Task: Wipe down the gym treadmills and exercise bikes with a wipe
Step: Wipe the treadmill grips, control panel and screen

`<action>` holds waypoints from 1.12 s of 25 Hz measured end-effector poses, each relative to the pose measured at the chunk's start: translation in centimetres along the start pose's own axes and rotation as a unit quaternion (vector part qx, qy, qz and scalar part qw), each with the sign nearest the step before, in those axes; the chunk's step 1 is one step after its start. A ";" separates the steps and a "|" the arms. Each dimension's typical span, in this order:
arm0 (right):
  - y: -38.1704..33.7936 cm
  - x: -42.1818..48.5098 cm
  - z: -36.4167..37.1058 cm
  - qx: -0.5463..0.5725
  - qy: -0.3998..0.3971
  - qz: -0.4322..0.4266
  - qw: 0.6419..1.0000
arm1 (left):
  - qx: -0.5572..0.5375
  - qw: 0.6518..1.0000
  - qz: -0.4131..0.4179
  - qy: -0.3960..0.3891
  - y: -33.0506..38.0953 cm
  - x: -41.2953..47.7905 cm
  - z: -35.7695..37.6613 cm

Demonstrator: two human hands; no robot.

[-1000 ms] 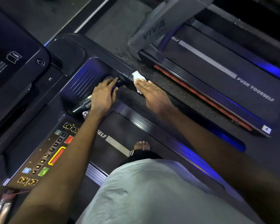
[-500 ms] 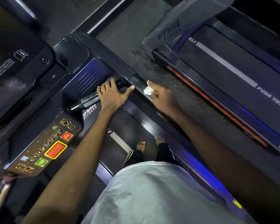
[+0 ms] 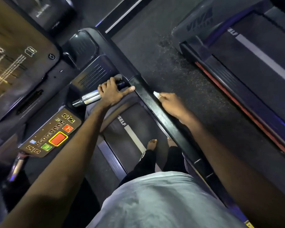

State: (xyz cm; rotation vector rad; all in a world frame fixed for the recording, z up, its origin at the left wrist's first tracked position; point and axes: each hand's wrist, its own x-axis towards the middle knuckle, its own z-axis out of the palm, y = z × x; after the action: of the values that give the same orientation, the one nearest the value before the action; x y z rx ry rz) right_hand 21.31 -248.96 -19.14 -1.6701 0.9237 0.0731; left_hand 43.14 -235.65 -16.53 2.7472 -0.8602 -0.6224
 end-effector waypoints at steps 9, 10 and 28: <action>-0.4 2.1 0.4 0.124 -0.039 -0.065 0.989 | -0.006 1.000 -0.007 0.008 0.4 -0.1 0.1; 0.0 2.1 0.6 0.109 -0.034 -0.085 0.990 | -0.009 1.000 -0.008 0.004 0.3 -0.1 0.1; -3.8 3.2 2.2 -0.347 -0.036 -0.406 0.845 | 0.109 0.989 0.100 0.009 -4.5 0.1 -0.8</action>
State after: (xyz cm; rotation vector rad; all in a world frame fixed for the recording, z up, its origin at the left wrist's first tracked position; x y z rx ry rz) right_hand 26.67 -248.67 -18.40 -2.5969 0.0320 -0.1232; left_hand 45.81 -231.94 -17.19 2.7976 -1.2487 -0.4922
